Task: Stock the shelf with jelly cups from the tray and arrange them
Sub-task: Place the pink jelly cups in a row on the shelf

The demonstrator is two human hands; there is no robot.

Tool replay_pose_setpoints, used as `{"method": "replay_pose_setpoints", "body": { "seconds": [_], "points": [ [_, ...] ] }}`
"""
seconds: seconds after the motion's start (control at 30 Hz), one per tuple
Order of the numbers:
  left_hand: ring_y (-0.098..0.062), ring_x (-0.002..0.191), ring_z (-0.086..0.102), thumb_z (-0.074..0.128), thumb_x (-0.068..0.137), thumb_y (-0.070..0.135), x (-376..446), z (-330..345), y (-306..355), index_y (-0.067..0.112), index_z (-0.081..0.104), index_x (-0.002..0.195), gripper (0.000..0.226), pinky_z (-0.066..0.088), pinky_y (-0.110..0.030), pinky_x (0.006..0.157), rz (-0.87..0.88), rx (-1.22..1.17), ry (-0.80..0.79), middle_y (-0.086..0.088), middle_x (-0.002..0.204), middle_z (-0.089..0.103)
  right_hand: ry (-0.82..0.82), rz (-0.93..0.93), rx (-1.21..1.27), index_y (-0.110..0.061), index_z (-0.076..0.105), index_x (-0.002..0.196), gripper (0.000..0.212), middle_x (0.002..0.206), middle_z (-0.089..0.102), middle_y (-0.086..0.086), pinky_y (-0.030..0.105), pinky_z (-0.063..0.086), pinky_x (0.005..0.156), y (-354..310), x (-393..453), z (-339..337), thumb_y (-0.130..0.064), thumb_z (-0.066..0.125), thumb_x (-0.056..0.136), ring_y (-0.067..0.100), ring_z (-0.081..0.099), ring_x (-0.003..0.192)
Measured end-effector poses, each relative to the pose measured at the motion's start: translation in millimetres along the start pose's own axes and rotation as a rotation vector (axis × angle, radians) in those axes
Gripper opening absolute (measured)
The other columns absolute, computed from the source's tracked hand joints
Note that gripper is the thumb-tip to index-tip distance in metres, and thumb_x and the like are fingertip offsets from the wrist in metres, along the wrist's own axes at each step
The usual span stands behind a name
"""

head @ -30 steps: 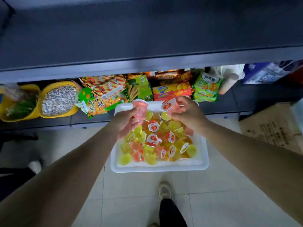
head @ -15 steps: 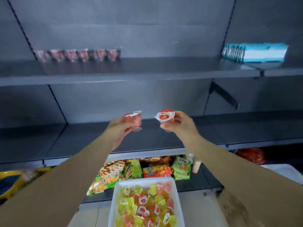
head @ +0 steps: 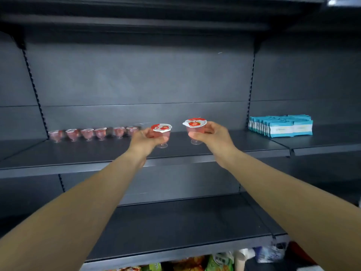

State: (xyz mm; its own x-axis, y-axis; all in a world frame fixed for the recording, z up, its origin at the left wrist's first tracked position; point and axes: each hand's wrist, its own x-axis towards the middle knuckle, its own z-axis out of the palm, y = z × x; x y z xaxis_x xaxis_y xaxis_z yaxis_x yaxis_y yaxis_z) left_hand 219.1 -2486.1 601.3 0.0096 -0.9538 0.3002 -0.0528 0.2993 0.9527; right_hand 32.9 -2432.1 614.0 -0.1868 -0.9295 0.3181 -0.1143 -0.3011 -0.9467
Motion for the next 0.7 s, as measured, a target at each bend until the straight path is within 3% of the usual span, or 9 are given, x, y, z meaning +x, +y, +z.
{"method": "replay_pose_setpoints", "body": {
  "seconds": [0.13,0.23,0.37,0.5,0.57,0.63,0.7],
  "points": [
    [-0.009,0.094,0.059,0.075,0.076,0.006,53.0,14.2,-21.6,0.011,0.063,0.112,0.038,0.035,-0.022,0.093,-0.031,0.035,0.051,0.003,0.102,0.067,-0.055,0.044,0.015,-0.018,0.065,0.111,0.036,0.100,0.070,-0.009,0.024,0.036,0.090,22.3,61.4,8.5,-0.015,0.078,0.077,-0.006,0.062,0.076],
    [-0.008,0.089,0.060,0.074,0.077,0.003,98.0,23.4,-39.7,0.012,0.063,0.109,0.035,0.036,-0.021,0.090,-0.051,0.044,0.112,0.004,0.100,0.066,-0.097,0.053,0.026,-0.015,0.066,0.110,0.034,0.099,0.072,-0.003,0.027,0.037,0.095,43.2,115.6,15.8,-0.013,0.076,0.078,0.007,0.067,0.086],
    [-0.010,0.084,0.064,0.073,0.077,0.000,154.6,29.3,-67.6,0.012,0.061,0.111,0.038,0.042,-0.024,0.095,-0.080,0.046,0.196,0.000,0.107,0.067,-0.129,0.079,0.049,-0.013,0.064,0.113,0.037,0.104,0.071,0.002,0.020,0.039,0.083,76.0,185.6,29.3,-0.009,0.075,0.078,0.014,0.066,0.095],
    [-0.004,0.060,0.064,0.073,0.077,0.003,199.9,27.0,-108.4,0.004,0.063,0.110,0.034,0.047,-0.007,0.062,-0.135,0.123,0.319,-0.001,0.092,0.067,-0.113,0.115,0.090,-0.014,0.059,0.109,0.035,0.095,0.068,-0.006,0.007,0.041,0.058,116.5,237.4,51.9,-0.005,0.074,0.079,-0.003,0.060,0.075],
    [-0.006,0.059,0.065,0.073,0.077,0.005,216.4,25.1,-130.5,0.006,0.066,0.106,0.030,0.046,-0.007,0.057,-0.164,0.184,0.330,-0.003,0.086,0.068,-0.091,0.146,0.089,-0.016,0.058,0.104,0.033,0.088,0.065,-0.008,0.003,0.040,0.050,141.4,256.0,65.4,-0.003,0.074,0.079,-0.005,0.058,0.066],
    [0.003,0.050,0.062,0.073,0.078,0.006,233.7,22.2,-149.5,0.010,0.066,0.098,0.021,0.043,-0.004,0.051,-0.184,0.243,0.327,0.000,0.079,0.067,-0.073,0.185,0.081,-0.016,0.060,0.104,0.032,0.093,0.067,-0.003,0.007,0.041,0.052,164.8,272.3,79.9,-0.003,0.074,0.078,-0.003,0.058,0.069],
    [0.001,0.057,0.064,0.073,0.078,0.008,254.4,19.4,-164.0,0.010,0.067,0.099,0.022,0.046,-0.007,0.057,-0.177,0.280,0.324,0.001,0.080,0.069,-0.058,0.215,0.073,-0.013,0.062,0.104,0.031,0.097,0.069,0.002,0.008,0.042,0.051,183.0,289.9,93.7,-0.001,0.073,0.078,0.001,0.060,0.069]
  ]
}}
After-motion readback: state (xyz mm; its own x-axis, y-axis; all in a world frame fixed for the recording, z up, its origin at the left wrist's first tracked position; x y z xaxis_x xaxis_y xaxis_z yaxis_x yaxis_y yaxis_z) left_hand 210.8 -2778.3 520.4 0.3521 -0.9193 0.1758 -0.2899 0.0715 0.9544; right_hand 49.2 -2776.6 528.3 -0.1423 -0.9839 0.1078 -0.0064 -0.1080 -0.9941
